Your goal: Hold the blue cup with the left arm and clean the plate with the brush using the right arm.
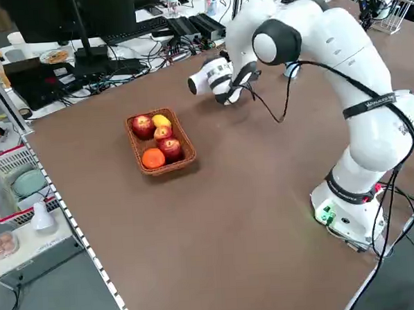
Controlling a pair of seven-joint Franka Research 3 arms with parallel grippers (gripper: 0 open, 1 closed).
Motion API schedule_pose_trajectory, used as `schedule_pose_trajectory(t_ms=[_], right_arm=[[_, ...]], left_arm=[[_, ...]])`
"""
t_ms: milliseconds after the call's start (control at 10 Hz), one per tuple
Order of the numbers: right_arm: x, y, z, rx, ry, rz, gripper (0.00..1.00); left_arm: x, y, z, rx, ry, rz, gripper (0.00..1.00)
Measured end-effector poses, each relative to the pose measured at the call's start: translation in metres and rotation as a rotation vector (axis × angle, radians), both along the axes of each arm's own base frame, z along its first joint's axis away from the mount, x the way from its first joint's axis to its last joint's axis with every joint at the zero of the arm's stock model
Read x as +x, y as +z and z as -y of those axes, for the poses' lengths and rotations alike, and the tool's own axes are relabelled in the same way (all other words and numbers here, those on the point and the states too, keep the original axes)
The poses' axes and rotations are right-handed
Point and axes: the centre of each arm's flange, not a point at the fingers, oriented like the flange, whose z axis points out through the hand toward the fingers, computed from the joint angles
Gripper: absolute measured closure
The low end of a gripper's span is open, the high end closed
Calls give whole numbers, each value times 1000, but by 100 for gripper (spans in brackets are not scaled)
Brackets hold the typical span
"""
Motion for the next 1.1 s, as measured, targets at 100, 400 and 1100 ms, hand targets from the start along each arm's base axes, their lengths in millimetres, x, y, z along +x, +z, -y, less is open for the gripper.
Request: schedule_pose_trajectory(t_ms=[100, 400, 1100], right_arm=[[-1, -6, -7, 3, 10, -12, 1], [-2, -21, -27, 10, 19, -34, 1], [-3, -28, -32, 13, 24, -42, 12]], left_arm=[[-8, -11, 18, -25, -22, 13, 1], [-25, -26, 72, -80, -43, -3, 1], [-35, -31, 138, -106, -74, -10, 1]])
